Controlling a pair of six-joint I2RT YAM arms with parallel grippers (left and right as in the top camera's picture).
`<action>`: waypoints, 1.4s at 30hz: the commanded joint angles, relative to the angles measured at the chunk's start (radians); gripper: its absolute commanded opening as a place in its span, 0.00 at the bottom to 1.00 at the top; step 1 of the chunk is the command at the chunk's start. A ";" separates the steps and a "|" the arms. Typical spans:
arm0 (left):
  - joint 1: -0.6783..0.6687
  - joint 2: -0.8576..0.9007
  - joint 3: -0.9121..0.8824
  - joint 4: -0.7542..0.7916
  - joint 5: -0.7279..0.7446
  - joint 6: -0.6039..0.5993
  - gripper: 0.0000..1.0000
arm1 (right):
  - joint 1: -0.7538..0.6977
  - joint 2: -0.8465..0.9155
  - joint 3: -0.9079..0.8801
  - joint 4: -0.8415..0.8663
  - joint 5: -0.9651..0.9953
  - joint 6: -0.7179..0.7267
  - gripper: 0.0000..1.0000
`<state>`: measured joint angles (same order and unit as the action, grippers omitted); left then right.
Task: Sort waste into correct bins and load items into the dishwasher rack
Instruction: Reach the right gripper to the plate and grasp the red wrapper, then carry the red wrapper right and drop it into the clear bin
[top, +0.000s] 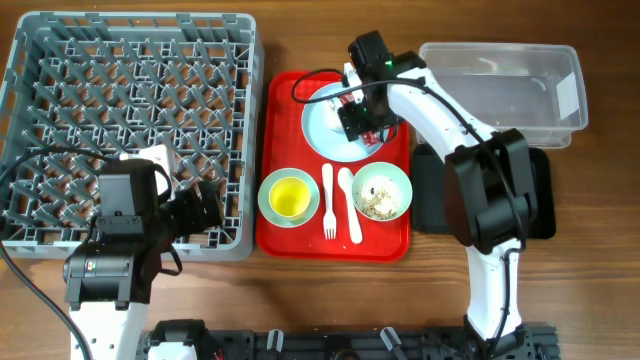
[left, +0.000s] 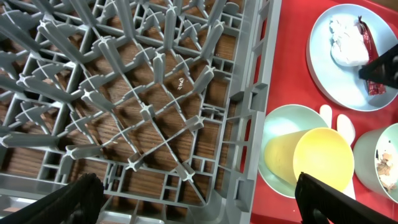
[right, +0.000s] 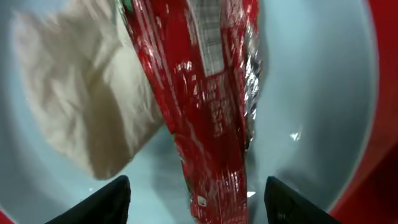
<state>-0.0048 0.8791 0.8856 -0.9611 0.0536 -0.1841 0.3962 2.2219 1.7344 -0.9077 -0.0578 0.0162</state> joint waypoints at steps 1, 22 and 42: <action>-0.003 -0.002 0.019 0.003 0.013 0.013 1.00 | 0.003 0.019 -0.057 0.037 0.014 0.039 0.65; -0.003 -0.002 0.019 0.003 0.013 0.013 1.00 | -0.205 -0.369 -0.051 0.054 0.043 0.497 0.04; -0.003 -0.002 0.019 0.003 0.013 0.013 1.00 | -0.351 -0.365 -0.077 0.100 -0.121 0.479 0.75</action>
<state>-0.0048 0.8791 0.8856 -0.9611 0.0536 -0.1841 0.0082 1.8458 1.6615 -0.8211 -0.0536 0.6502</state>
